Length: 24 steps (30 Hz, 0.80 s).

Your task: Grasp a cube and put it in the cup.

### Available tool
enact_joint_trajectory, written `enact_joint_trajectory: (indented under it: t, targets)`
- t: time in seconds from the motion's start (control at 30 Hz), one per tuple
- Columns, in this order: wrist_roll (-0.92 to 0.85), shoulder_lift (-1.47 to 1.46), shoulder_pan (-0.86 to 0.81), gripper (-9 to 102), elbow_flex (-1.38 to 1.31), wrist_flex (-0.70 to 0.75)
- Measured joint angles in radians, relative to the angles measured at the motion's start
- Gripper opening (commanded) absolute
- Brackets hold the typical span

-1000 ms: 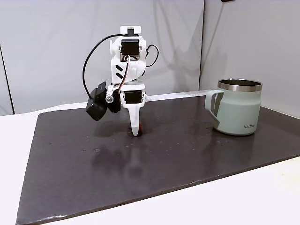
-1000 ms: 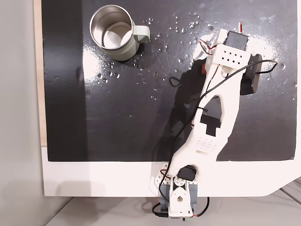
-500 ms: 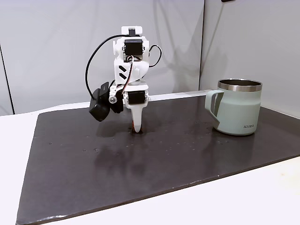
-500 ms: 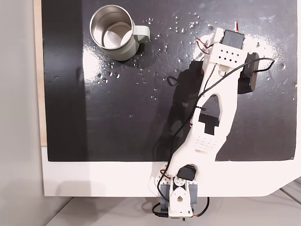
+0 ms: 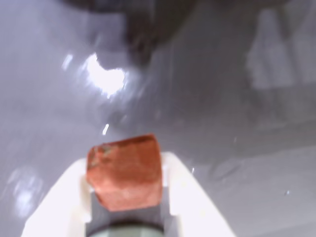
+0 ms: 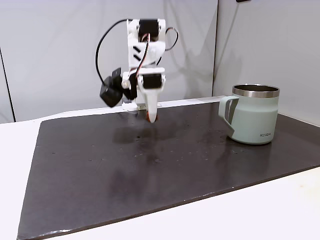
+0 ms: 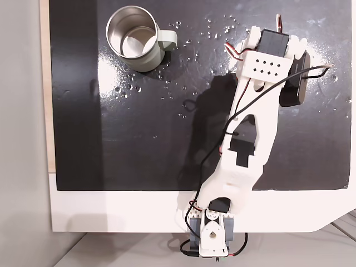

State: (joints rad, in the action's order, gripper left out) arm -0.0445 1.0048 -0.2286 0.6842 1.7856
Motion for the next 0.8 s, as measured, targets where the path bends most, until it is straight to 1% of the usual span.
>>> enact_joint_trajectory:
  t: [0.33,0.43,0.63,0.8]
  targets:
    - [0.011,0.391,0.037,4,0.112,0.009]
    - [0.011,0.469,0.04,4,0.117,0.011]
    - [0.011,0.499,0.064,4,0.107,0.012]
    - [0.035,0.468,0.107,4,0.015,0.014]
